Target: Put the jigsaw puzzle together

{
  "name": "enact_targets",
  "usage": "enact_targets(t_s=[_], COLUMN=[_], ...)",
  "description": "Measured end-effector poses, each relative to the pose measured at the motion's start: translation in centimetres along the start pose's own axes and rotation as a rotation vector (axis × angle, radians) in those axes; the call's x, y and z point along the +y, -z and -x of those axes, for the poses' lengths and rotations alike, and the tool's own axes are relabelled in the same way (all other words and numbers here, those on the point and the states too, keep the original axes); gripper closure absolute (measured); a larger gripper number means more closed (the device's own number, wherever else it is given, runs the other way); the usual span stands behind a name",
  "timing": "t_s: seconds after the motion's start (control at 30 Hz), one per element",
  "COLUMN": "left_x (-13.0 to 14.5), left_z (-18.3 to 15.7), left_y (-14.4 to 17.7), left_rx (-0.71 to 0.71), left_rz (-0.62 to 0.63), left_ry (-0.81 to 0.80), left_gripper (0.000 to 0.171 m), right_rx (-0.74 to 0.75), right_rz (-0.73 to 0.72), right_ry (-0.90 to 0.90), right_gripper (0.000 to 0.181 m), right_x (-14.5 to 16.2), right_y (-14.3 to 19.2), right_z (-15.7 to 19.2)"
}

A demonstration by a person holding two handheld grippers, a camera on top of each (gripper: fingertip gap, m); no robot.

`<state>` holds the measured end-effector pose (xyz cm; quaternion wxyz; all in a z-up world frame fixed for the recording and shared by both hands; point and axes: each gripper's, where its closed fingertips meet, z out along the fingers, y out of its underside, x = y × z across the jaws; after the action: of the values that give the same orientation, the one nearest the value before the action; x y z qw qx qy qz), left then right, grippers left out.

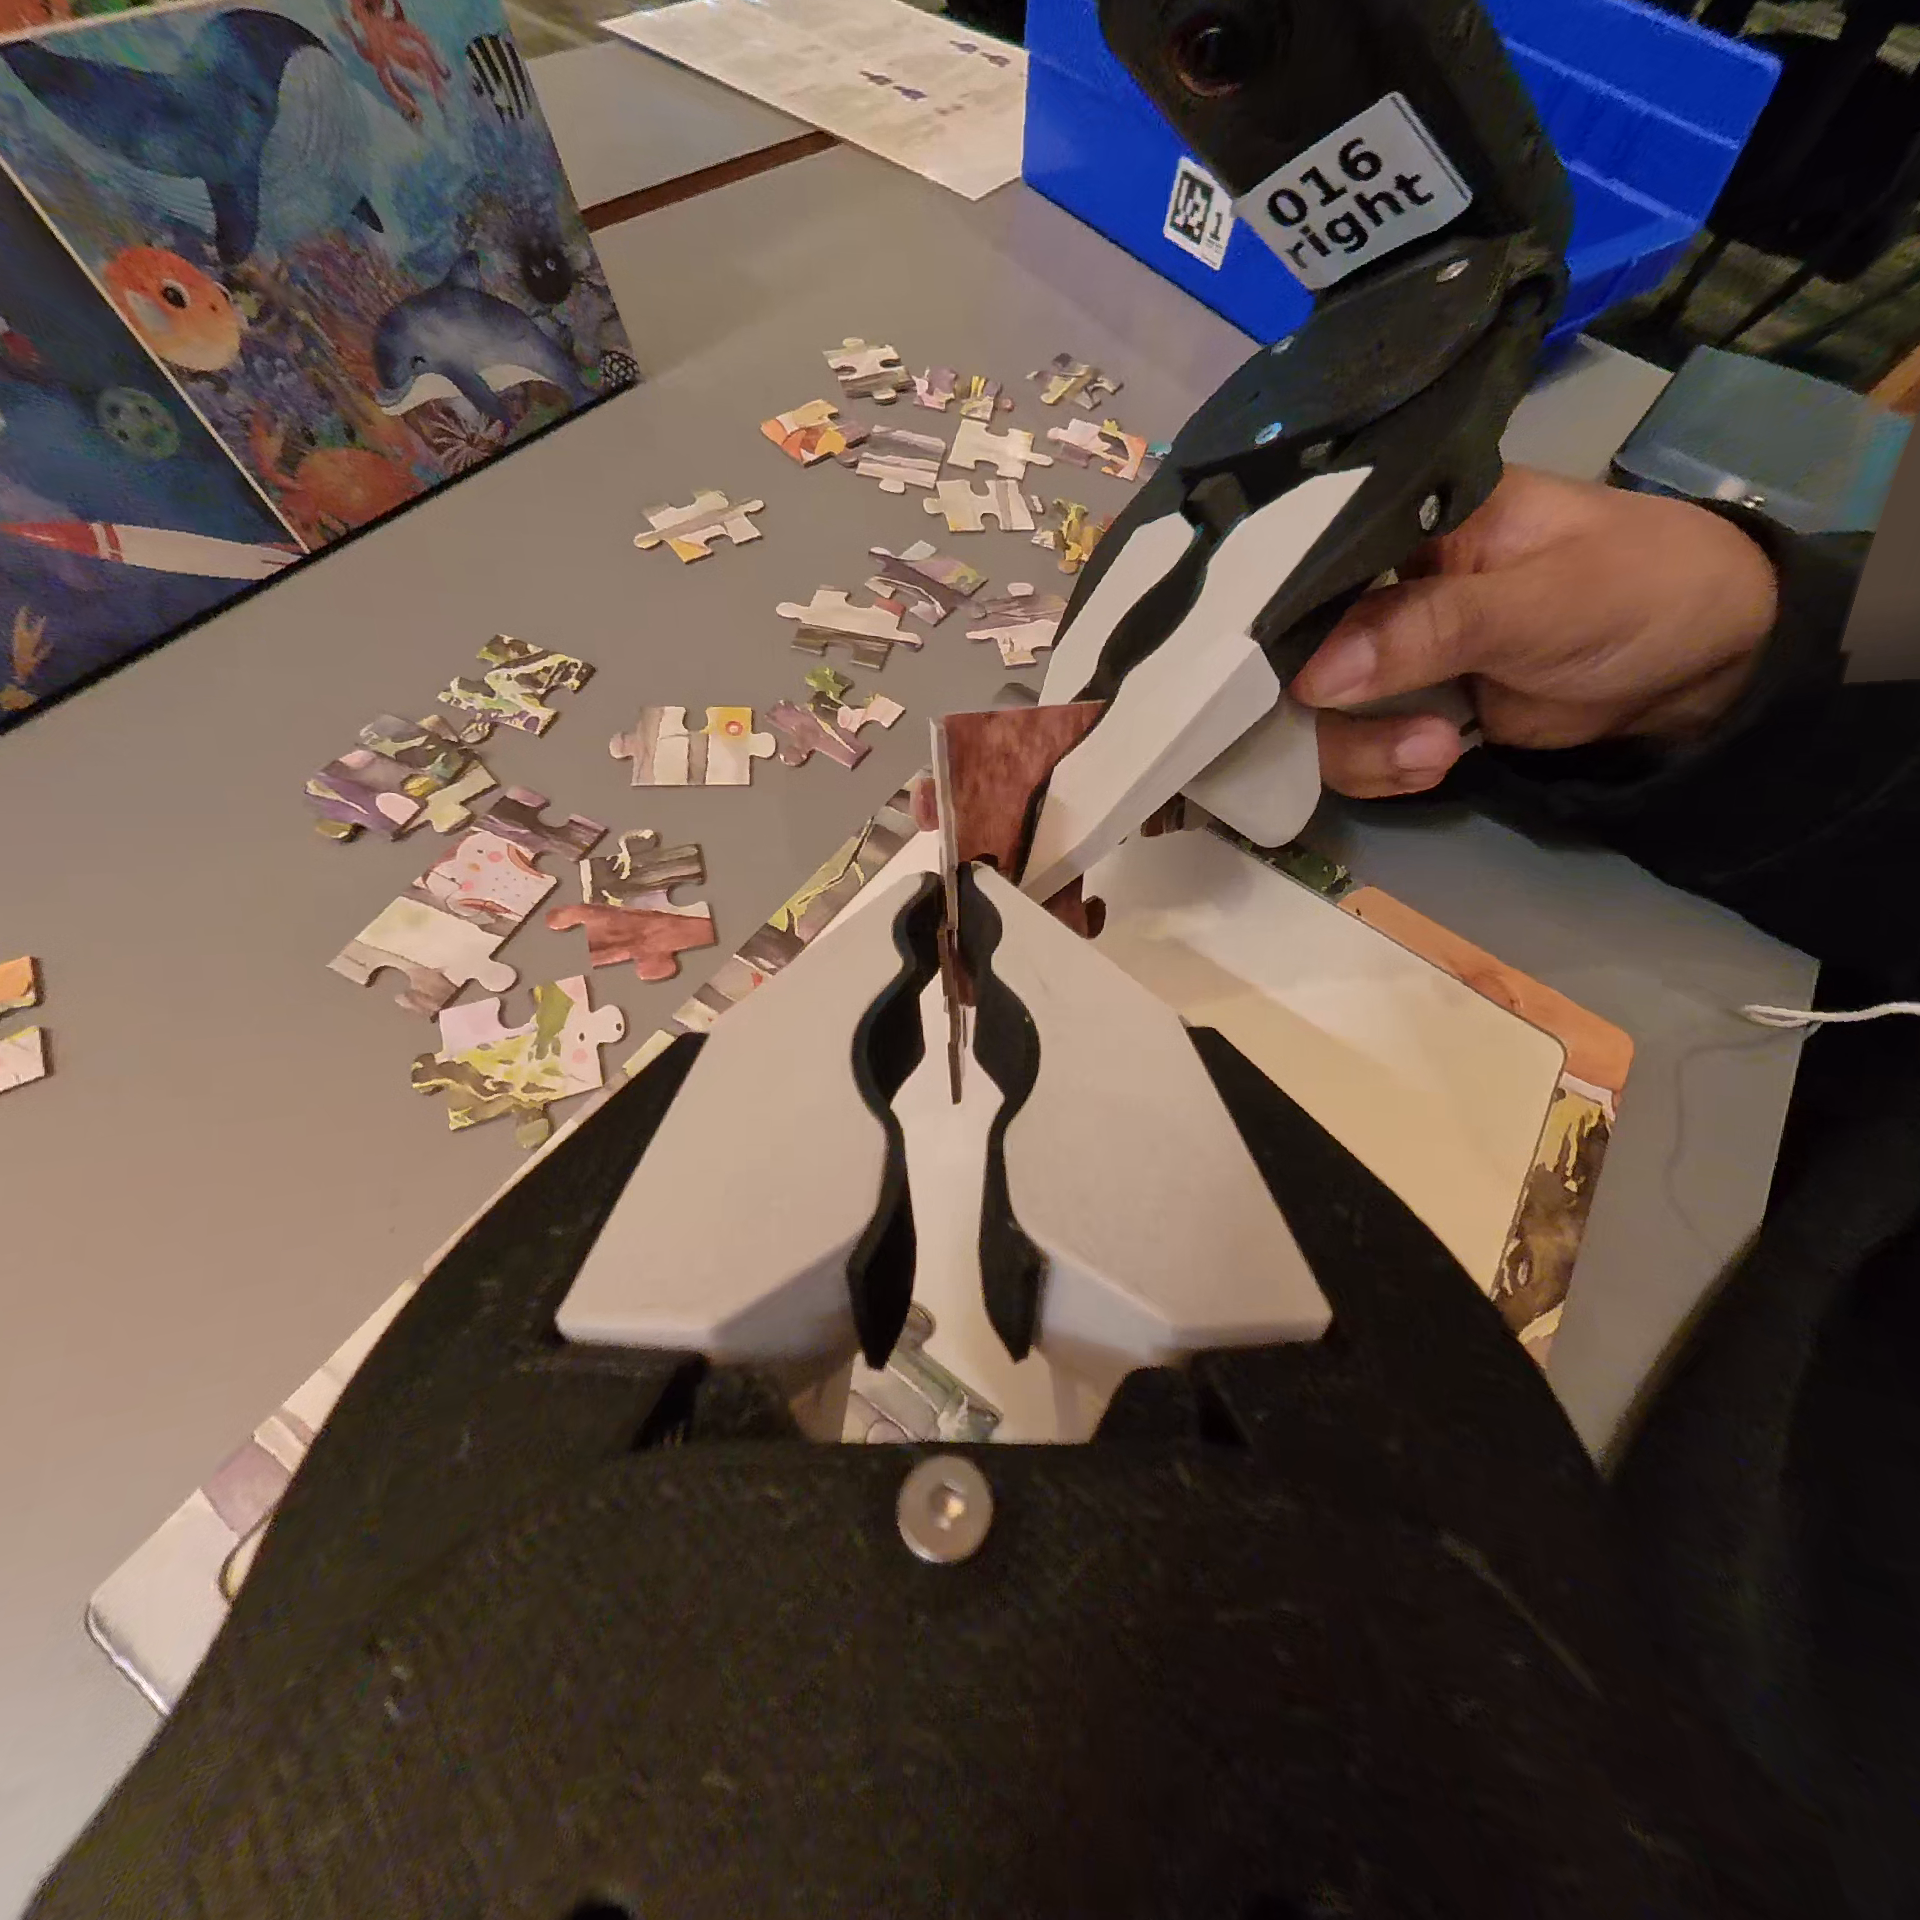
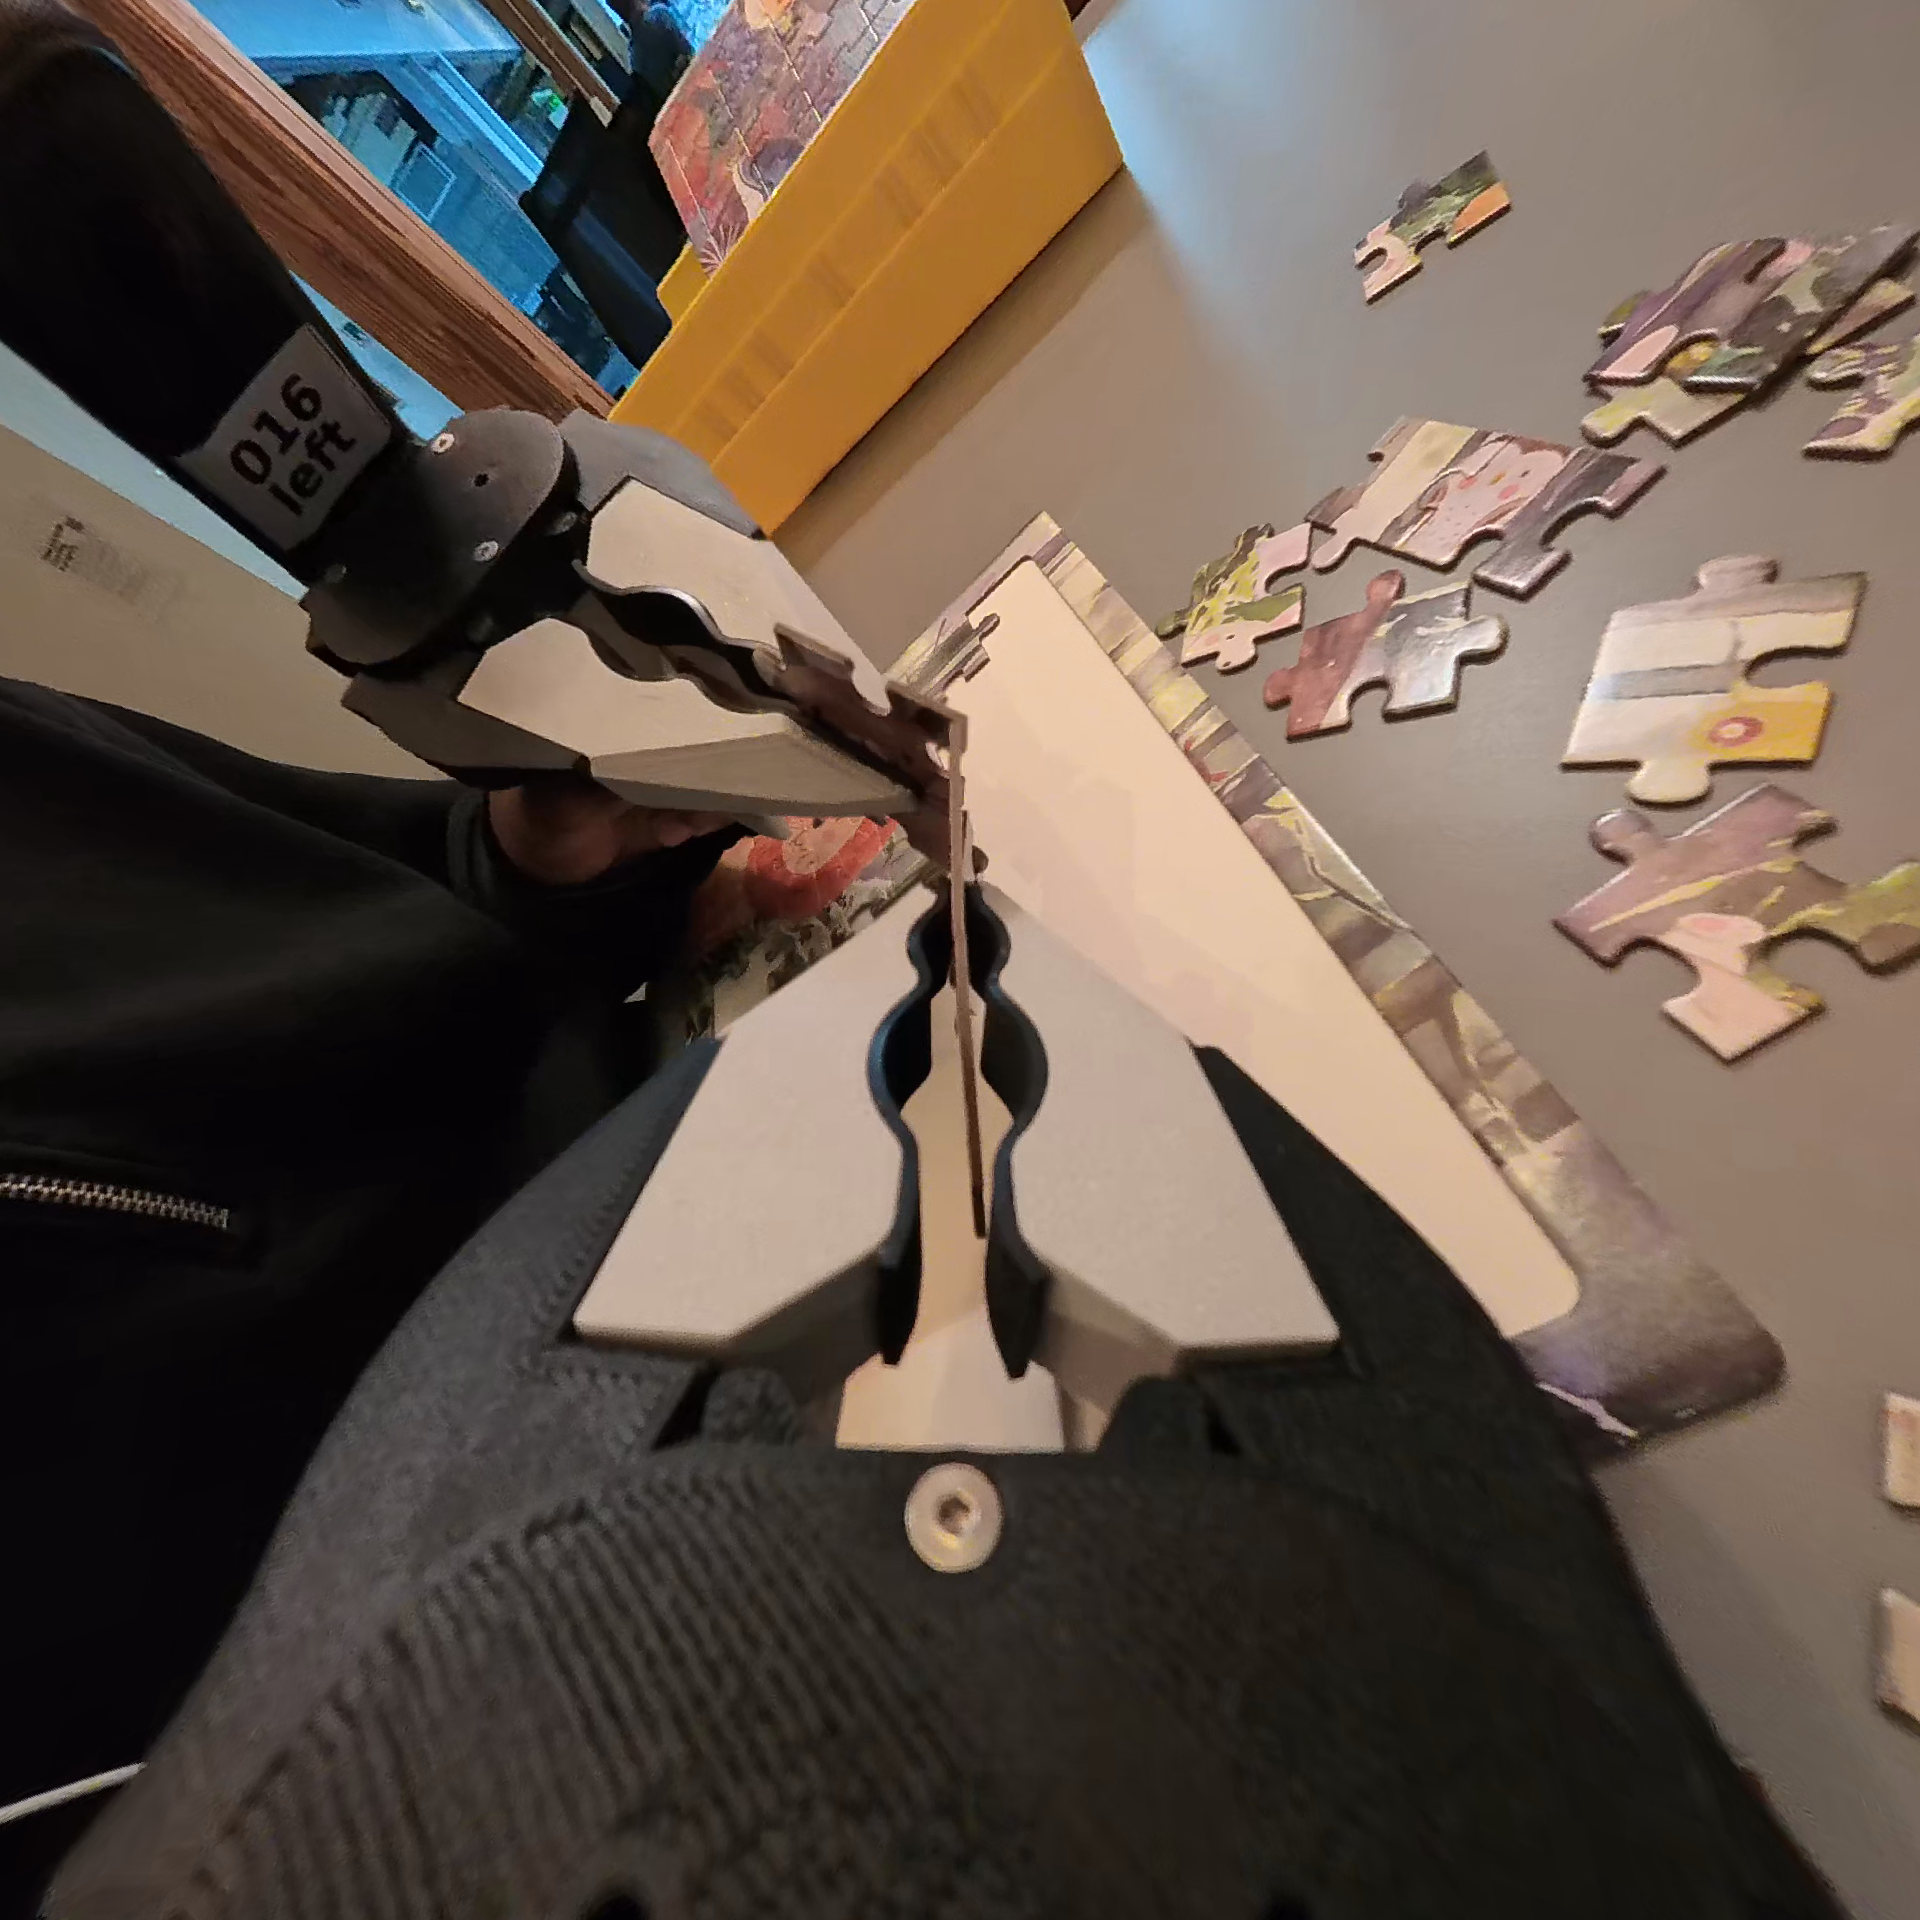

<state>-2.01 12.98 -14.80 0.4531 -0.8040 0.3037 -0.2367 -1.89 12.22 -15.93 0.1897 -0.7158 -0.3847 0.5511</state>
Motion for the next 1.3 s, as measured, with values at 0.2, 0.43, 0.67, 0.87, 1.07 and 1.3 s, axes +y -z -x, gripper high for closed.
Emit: enact_targets(t_s=[0.2,0.43,0.67,0.87,1.07,1.3], left_x=[-0.2,-0.2,-0.8,-1.6,-2.2,-2.5], left_z=[-0.2,-0.1,-0.7,-1.7,-2.4,-3.6], left_y=[0.0,-0.1,0.8,2.3,3.3,3.7], left_rx=[-0.023,-0.047,0.181,0.495,0.727,0.693], left_rz=[-0.017,-0.016,-0.059,-0.120,-0.164,-0.172], left_ry=[-0.073,-0.102,0.122,0.377,0.564,0.376], left_gripper=[0.169,0.170,0.171,0.171,0.171,0.171], right_rx=[-0.033,-0.040,-0.155,-0.359,-0.466,-0.442], right_rz=[-0.013,0.000,-0.018,-0.035,-0.041,-0.070], right_ry=[-0.030,-0.025,-0.066,-0.172,-0.219,-0.251], right_gripper=[0.181,0.181,0.181,0.181,0.181,0.181], right_x=[-0.1,0.1,-0.2,-0.5,-0.7,-1.1], right_y=[0.1,0.0,0.3,0.9,1.2,1.5], right_z=[0.1,0.3,1.5,3.4,4.3,3.5])
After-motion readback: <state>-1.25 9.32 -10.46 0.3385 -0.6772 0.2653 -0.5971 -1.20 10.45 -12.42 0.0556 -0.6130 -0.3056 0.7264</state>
